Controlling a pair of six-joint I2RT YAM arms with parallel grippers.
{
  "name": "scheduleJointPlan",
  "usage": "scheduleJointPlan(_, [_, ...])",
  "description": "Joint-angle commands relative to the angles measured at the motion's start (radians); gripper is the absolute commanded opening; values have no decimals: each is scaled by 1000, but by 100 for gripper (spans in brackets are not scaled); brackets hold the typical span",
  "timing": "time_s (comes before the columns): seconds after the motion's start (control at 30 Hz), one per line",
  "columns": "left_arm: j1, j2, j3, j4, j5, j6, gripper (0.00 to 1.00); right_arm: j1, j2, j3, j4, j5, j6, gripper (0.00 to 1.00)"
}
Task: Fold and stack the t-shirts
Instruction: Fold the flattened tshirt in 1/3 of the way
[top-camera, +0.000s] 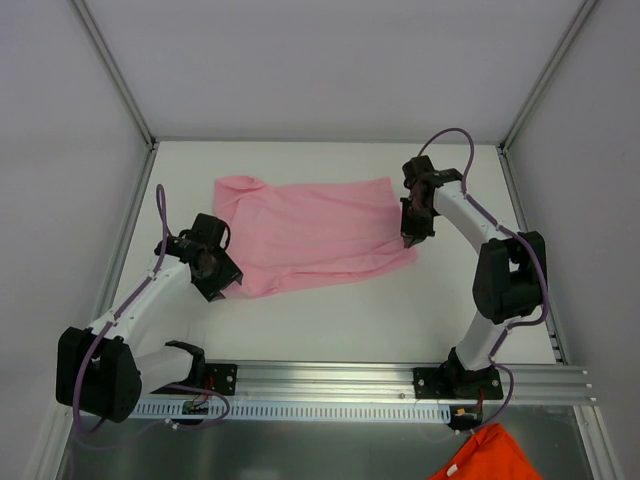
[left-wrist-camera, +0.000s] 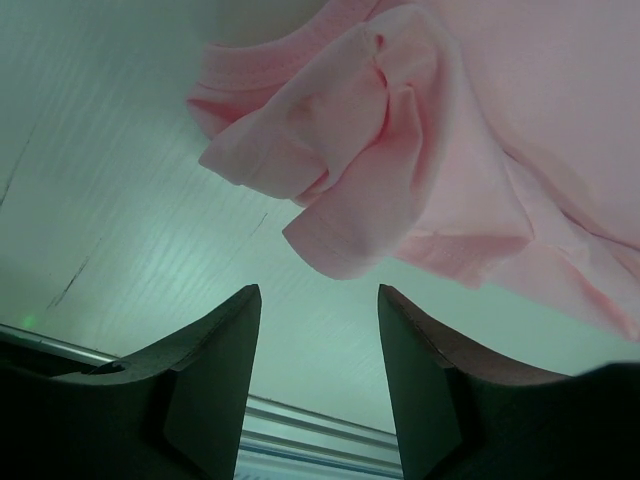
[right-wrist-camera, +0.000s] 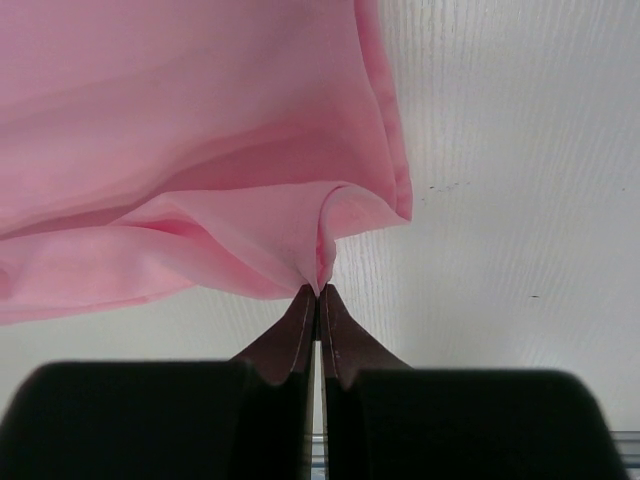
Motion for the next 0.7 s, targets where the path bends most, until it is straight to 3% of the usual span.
scheduleJointPlan(0.0, [-9, 31, -12, 32, 4, -7, 51, 4, 2, 49, -31, -3, -16, 1])
scheduleJointPlan(0.53, [-12, 138, -29, 115, -42, 25, 46, 4, -20, 26, -41, 21, -28, 1])
scheduleJointPlan(0.67, [-12, 144, -35, 116, -44, 25, 38, 4, -17, 29, -43, 21, -27, 1])
